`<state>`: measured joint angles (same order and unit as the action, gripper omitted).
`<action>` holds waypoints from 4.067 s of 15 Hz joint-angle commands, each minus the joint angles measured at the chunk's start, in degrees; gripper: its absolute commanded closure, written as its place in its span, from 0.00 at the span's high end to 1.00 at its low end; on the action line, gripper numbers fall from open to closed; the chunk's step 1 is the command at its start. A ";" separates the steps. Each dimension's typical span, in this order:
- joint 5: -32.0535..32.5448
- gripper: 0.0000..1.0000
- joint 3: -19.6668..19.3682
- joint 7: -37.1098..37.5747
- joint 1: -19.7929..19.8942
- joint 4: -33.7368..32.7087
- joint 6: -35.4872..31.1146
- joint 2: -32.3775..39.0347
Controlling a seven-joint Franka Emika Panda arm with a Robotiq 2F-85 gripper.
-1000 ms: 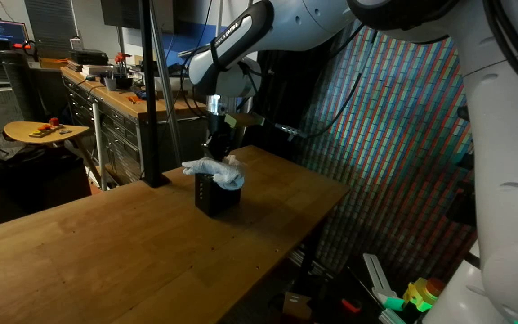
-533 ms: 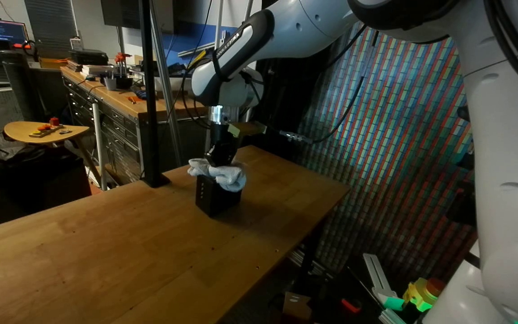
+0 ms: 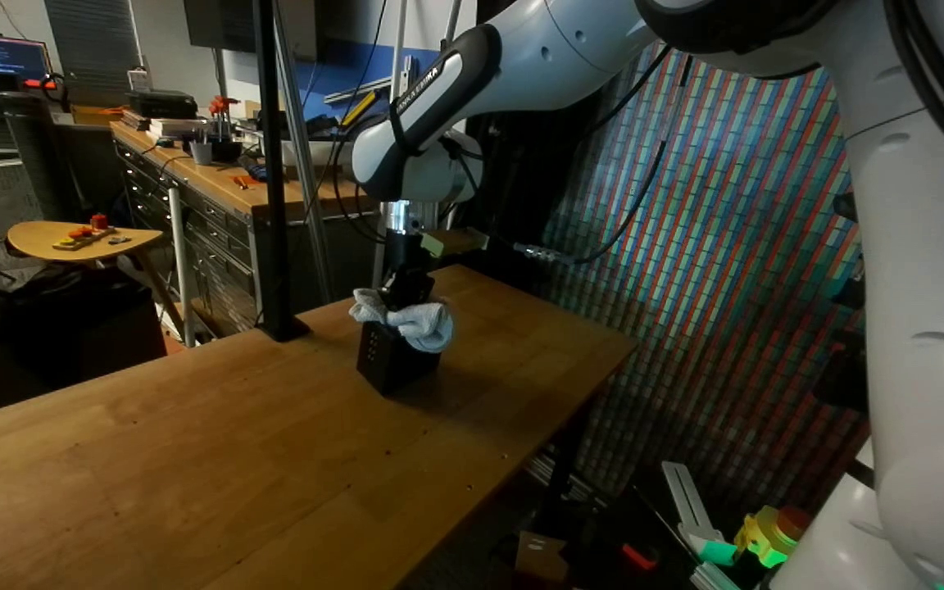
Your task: Put the towel in the box
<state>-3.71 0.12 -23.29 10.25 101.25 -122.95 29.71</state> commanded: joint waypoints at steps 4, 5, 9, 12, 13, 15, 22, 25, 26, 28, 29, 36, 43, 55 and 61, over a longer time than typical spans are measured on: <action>-0.75 0.00 0.64 -1.62 0.52 -0.33 -0.49 0.15; -0.45 0.00 0.57 -1.42 0.36 -1.04 -0.13 0.53; -0.07 0.00 0.28 -0.39 0.11 -3.29 1.06 2.28; -0.05 0.00 0.45 0.03 -0.13 -5.53 1.48 4.03; -0.02 0.00 0.56 0.04 -0.19 -6.41 1.66 4.71; -0.12 0.00 0.94 0.00 -0.35 -8.60 2.34 6.56; -0.35 0.00 1.96 -0.19 -0.42 -14.53 7.04 11.60; -0.38 0.00 1.98 -0.31 -0.25 -16.86 8.79 13.01; -0.41 0.00 2.01 -0.35 -0.23 -17.37 9.24 13.27; -0.78 0.00 2.17 -0.52 -0.03 -18.16 10.02 13.87; -0.69 0.00 2.12 -0.46 -0.06 -18.31 10.38 13.92; -0.66 0.00 2.11 -1.86 0.74 -16.33 11.21 9.02; -1.52 0.03 2.31 -2.20 0.82 -14.36 11.39 3.28; -2.00 0.04 2.69 -13.39 1.28 -5.81 10.84 -9.59; -3.40 0.54 1.94 -21.18 0.46 0.28 10.53 -13.78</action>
<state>-5.14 1.99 -40.48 10.58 97.16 -111.66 19.38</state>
